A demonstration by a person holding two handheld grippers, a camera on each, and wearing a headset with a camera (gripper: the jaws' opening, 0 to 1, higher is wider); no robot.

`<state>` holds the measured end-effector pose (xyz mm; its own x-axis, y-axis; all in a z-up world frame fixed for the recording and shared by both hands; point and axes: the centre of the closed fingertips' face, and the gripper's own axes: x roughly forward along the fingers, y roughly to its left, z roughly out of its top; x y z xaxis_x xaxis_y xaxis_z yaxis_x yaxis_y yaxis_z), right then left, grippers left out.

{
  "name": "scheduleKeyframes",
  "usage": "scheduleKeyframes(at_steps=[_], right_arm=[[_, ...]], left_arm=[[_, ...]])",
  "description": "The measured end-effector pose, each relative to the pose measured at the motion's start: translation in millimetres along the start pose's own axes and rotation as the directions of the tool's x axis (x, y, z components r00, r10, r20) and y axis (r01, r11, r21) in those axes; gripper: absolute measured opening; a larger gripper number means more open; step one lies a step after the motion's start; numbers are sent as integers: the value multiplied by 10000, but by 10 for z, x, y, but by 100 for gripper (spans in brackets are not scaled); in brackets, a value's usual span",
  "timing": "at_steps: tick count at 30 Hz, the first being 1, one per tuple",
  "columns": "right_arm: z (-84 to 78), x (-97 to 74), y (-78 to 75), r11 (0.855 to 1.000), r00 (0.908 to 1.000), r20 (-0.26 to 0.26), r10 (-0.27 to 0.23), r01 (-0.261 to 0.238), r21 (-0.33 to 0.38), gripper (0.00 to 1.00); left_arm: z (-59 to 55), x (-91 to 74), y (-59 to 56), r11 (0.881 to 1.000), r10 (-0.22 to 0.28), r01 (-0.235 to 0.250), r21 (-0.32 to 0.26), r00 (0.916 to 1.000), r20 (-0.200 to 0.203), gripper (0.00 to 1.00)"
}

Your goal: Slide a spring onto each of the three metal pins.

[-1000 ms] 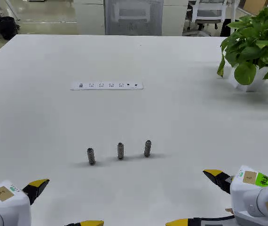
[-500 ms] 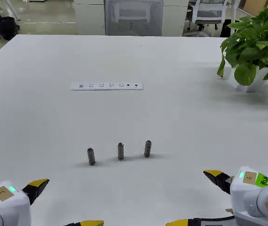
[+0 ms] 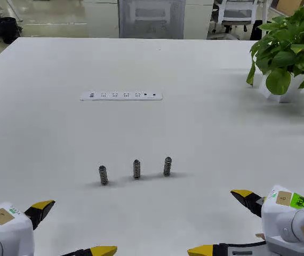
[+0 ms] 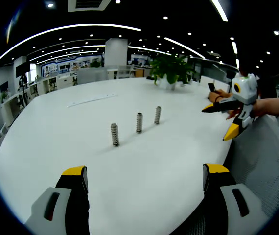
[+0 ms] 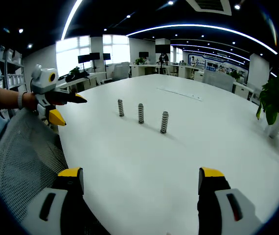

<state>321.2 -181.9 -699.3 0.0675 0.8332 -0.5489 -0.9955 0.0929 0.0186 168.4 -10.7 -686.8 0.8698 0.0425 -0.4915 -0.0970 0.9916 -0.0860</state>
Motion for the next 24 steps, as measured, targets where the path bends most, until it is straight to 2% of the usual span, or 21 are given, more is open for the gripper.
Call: scheduleKeyframes(at_steps=[7, 24], right_arm=[[7, 1, -2, 10000, 10000, 34, 6, -6, 1, 99], [23, -1, -4, 10000, 9999, 109, 15, -15, 24, 99]], left_arm=[[-20, 5, 29, 10000, 7, -7, -16, 10000, -3, 100], [-6, 9, 1, 10000, 8, -8, -32, 10000, -38, 99]])
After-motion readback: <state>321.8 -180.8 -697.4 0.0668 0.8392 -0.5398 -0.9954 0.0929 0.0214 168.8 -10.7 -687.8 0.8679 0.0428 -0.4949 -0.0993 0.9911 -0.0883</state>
